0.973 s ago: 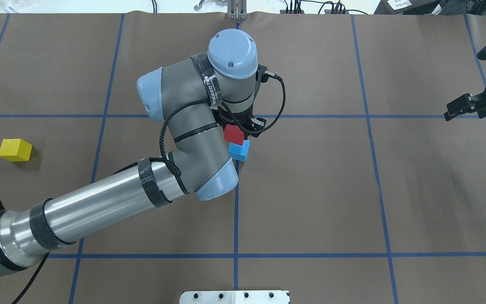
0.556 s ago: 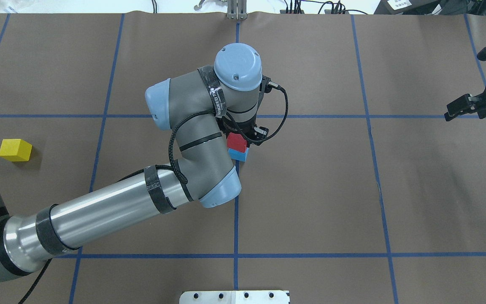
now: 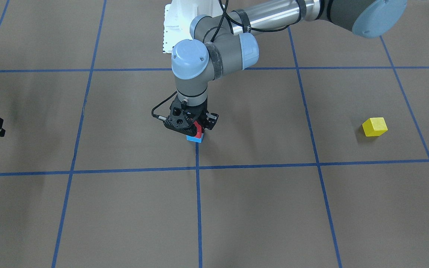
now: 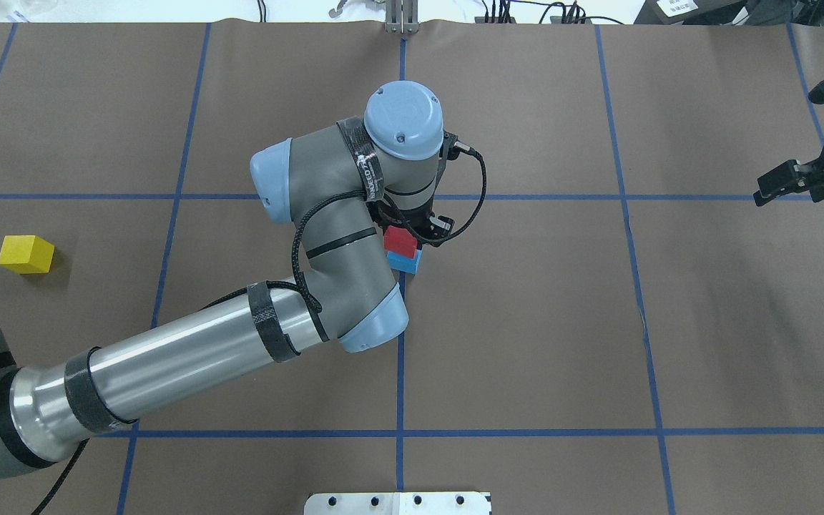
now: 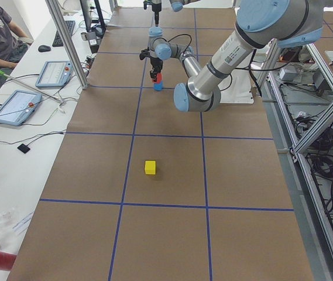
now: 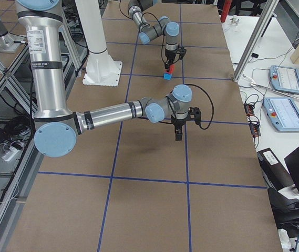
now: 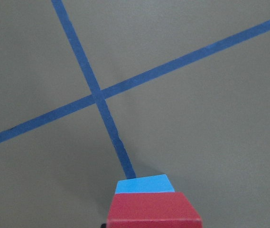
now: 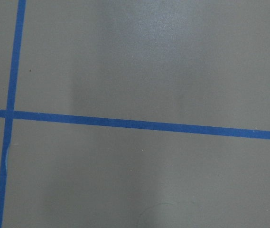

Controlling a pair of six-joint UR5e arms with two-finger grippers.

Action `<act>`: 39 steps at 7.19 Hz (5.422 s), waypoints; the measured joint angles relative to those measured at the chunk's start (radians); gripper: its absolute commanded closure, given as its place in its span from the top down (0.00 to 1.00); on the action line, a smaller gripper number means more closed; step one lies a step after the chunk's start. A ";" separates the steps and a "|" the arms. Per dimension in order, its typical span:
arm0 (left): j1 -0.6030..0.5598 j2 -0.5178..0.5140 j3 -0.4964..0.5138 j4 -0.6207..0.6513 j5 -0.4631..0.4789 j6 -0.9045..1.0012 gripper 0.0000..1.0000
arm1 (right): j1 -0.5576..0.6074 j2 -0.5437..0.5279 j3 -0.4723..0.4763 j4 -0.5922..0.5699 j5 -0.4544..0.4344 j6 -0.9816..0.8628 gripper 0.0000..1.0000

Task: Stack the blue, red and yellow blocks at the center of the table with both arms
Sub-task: 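Lower the red cube onto the blue cube with the left gripper, then open the left gripper and move it toward the yellow cube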

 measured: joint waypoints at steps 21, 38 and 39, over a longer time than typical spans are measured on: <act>0.007 0.008 -0.007 -0.011 0.002 -0.130 0.71 | 0.001 0.001 -0.004 0.001 -0.002 0.005 1.00; -0.494 0.978 -0.458 -0.317 -0.262 0.283 0.99 | 0.000 0.005 -0.004 0.004 -0.009 0.003 1.00; -0.505 0.981 -0.397 -0.348 -0.266 0.284 0.99 | 0.000 0.005 -0.001 0.004 -0.008 0.003 1.00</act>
